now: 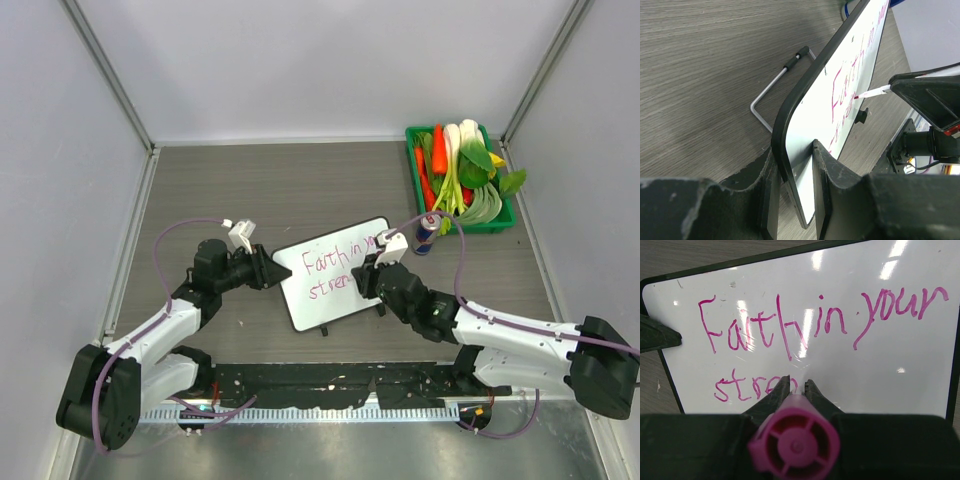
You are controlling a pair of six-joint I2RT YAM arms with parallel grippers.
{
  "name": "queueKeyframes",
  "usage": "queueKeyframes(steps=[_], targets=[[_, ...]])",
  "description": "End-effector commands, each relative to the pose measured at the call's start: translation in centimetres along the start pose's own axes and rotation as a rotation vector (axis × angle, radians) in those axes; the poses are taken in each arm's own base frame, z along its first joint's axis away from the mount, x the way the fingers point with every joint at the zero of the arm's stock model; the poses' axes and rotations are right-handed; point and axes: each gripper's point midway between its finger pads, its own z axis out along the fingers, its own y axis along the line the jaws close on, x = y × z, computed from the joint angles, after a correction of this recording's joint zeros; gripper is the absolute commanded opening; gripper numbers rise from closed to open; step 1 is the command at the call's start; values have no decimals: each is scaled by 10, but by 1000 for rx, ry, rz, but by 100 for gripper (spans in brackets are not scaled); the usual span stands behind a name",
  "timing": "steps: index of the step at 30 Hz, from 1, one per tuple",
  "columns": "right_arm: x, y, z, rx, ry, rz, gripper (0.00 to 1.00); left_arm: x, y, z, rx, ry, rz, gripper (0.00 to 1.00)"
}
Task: Write a sentence on the whiteboard
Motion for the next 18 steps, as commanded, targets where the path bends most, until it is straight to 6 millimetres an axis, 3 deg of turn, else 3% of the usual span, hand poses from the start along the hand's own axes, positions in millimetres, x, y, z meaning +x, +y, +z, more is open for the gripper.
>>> queueKeyframes(steps=[1,12,18], targets=[[17,-15,-3,37,41,-11,1,6,20,1,-73,9,40,0],[8,-11,-5,25,29,-7,1,5,19,0,-71,7,43,0],[-19,2,-16,-30,-37,32,1,5,19,0,-72,5,44,0]])
